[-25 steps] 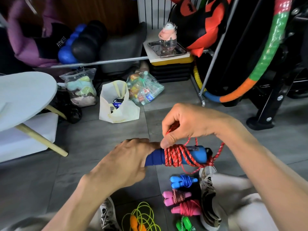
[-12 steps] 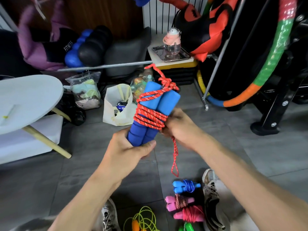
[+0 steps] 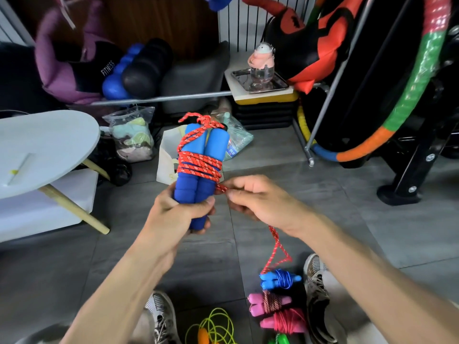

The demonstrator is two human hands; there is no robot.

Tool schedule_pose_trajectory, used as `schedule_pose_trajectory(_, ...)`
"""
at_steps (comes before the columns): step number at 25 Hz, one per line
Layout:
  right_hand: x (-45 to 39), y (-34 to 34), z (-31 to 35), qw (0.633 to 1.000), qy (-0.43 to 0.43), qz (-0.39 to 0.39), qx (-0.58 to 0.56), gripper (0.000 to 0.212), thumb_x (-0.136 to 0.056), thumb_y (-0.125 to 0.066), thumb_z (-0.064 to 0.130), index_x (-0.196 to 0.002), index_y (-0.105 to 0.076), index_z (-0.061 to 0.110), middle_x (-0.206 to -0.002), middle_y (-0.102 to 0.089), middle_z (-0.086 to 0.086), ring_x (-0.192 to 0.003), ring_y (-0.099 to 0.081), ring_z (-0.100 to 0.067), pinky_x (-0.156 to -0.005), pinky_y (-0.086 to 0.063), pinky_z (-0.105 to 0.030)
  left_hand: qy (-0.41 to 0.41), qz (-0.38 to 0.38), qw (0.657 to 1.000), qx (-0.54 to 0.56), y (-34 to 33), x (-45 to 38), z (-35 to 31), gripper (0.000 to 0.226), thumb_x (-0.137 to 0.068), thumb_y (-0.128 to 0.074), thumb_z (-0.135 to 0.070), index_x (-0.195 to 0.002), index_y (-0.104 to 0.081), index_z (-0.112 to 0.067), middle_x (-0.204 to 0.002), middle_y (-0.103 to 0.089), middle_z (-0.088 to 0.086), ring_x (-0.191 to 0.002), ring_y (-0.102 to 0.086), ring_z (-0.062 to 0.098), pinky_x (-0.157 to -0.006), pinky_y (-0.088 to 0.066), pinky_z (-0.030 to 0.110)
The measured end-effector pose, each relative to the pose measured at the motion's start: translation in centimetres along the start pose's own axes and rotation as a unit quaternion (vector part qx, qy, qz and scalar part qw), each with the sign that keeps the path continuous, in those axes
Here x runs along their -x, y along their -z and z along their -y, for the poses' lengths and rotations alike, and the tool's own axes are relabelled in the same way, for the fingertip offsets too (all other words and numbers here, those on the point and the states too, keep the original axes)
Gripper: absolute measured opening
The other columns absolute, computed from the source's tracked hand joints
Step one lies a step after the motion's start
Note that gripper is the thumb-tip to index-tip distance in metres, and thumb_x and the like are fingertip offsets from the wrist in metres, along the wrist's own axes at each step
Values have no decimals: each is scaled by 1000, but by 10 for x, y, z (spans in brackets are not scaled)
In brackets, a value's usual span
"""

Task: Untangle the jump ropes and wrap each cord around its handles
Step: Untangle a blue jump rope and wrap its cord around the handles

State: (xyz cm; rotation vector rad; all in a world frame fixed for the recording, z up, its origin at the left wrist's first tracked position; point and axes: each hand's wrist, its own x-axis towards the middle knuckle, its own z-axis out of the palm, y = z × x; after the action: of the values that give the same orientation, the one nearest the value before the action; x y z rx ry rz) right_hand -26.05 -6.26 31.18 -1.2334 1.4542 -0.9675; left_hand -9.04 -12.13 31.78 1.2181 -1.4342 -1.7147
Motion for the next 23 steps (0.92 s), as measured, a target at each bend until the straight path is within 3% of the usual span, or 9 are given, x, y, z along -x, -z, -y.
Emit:
schedule_pose_trajectory(4, 8, 5, 1, 994, -2, 0, 108, 24, -102, -49, 25, -95, -70, 15, -49, -40, 17, -48, -36, 0, -51, -26, -17, -64, -86, 979, -173, 1, -6, 3, 15, -81, -70, -4, -88, -61, -14, -72, -61, 8, -59, -53, 23, -47, -44, 27)
schedule_pose_trajectory(5, 10, 5, 1, 994, -9, 5, 109, 24, -102, -49, 26, -94, -70, 15, -47, -41, 18, -46, -38, 1, -50, -27, -14, -91, -105, 948, -285, 0, -5, 4, 14, -80, -69, -8, -88, -59, -15, -71, -60, 7, -62, -53, 28, -52, -42, 29)
schedule_pose_trajectory(7, 15, 4, 4, 993, -10, 33, 111, 22, -101, -51, 24, -93, -70, 16, -48, -46, 21, -48, -42, 3, -52, -29, -13, -118, -123, 855, -489, -6, -1, 7, 18, -80, -63, -15, -95, -53, -19, -77, -60, 6, -75, -58, 37, -60, -37, 33)
schedule_pose_trajectory(11, 17, 13, 9, 981, 34, 19, 192, 21, -91, -67, 32, -78, -72, 16, -55, -49, 10, -53, -40, -4, -56, -32, -29, -132, -50, 745, -651, -19, 8, 15, 27, -82, -55, -17, -108, -49, -23, -98, -64, 1, -91, -63, 30, -66, -36, 30)
schedule_pose_trajectory(13, 18, 20, 12, 963, 58, 15, 261, 23, -84, -73, 39, -72, -72, 19, -55, -55, 5, -53, -45, -7, -56, -36, -32, -173, -7, 710, -682, -22, 10, 20, 27, -86, -51, -18, -112, -50, -26, -102, -62, -4, -93, -62, 24, -67, -36, 30)
schedule_pose_trajectory(16, 20, 26, 19, 883, 103, 14, 458, 43, -70, -72, 64, -63, -62, 22, -53, -55, 7, -58, -50, -9, -64, -42, -31, -220, 56, 693, -685, -30, 17, 23, 30, -86, -52, -15, -113, -52, -27, -106, -61, -3, -100, -61, 22, -77, -43, 31)
schedule_pose_trajectory(18, 20, 31, 24, 860, 124, 5, 495, 57, -63, -70, 72, -55, -51, 19, -48, -49, 6, -54, -45, -11, -68, -45, -32, -318, 104, 672, -661, -29, 21, 21, 34, -68, -71, -14, -99, -61, -21, -89, -64, 0, -83, -65, 22, -67, -49, 29)
schedule_pose_trajectory(20, 21, 37, 25, 892, 133, 18, 431, 61, -64, -75, 67, -51, -48, 13, -44, -41, 4, -47, -38, -15, -59, -42, -30, -389, 172, 654, -626, -26, 18, 22, 55, -36, -84, -14, -88, -64, -20, -67, -59, -4, -59, -61, 17, -49, -47, 24)
schedule_pose_trajectory(23, 25, 48, 30, 962, 72, 103, 244, 52, -76, -79, 42, -49, -51, 8, -44, -34, 6, -45, -29, -9, -48, -24, -20, -431, 240, 670, -555, -18, 20, 21, 75, -39, -81, -3, -105, -53, -26, -79, -64, -4, -68, -63, 20, -57, -51, 24)
